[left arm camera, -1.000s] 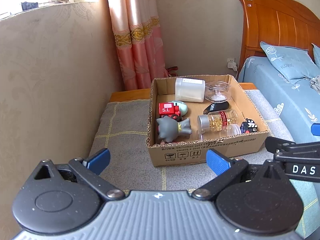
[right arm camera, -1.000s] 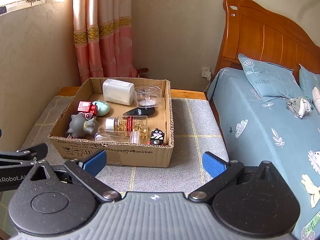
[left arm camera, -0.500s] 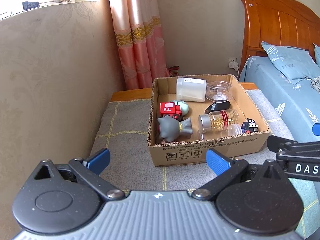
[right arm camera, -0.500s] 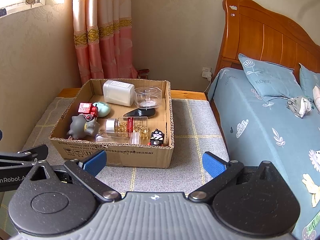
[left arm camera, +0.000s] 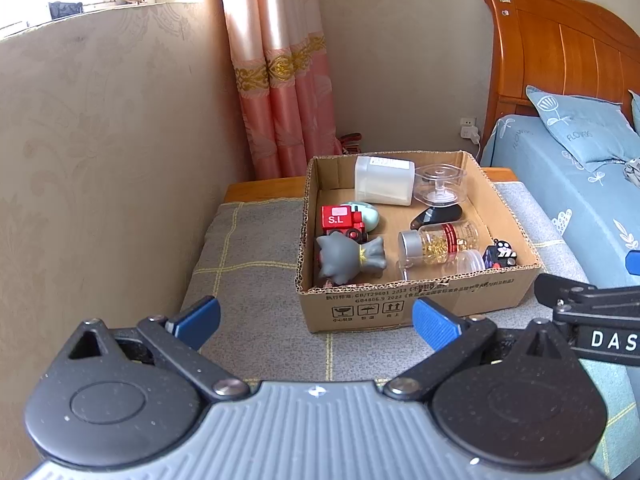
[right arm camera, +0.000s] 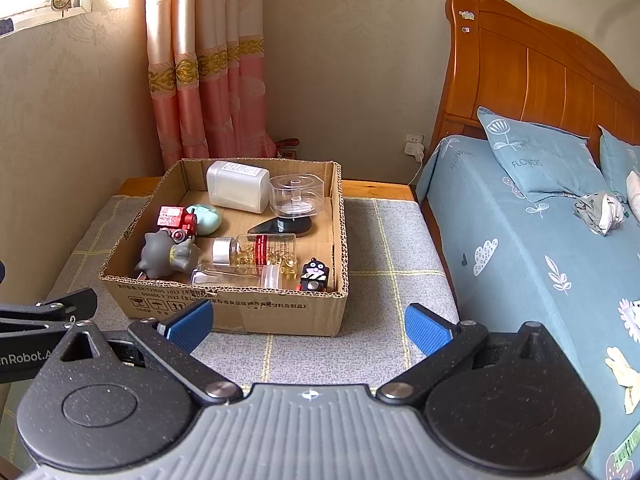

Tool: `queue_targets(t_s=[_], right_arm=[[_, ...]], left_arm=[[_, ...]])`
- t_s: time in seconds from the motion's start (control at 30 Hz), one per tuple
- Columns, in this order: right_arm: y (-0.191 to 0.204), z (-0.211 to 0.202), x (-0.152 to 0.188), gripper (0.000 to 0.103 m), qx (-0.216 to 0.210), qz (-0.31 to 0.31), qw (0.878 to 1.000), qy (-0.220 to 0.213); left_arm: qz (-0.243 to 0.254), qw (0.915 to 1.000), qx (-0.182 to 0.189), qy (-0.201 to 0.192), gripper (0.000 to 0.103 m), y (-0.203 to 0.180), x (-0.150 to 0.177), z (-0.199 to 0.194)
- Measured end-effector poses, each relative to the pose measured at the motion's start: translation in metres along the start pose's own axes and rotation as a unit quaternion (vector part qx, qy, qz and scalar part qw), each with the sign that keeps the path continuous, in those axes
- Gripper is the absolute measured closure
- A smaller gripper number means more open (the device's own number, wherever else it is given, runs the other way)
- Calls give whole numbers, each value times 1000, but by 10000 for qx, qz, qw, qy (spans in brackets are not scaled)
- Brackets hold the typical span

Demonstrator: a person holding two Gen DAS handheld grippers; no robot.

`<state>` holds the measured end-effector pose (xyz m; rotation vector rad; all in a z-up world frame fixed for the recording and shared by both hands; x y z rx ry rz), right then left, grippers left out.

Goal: Organize rigid objects

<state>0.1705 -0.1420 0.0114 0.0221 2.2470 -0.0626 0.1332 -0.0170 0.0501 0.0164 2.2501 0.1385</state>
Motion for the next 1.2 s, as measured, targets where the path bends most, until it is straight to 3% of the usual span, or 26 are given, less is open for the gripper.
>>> queue_targets(t_s=[1.2], right_arm=[[-1, -2, 4, 0, -33, 62, 10000, -1]], left_arm=[[-2, 10000, -49, -8, 1, -3, 0, -5]])
Point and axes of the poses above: each gripper's, at about its wrist camera, not at the fingertips, and z roughly the way its jaws point, y to its left, x to its underside, the point moved 1 cm from there along z, roughly the way its jaws point, and after that the axes turned 4 degrees about -y, right-handed, at the moved point
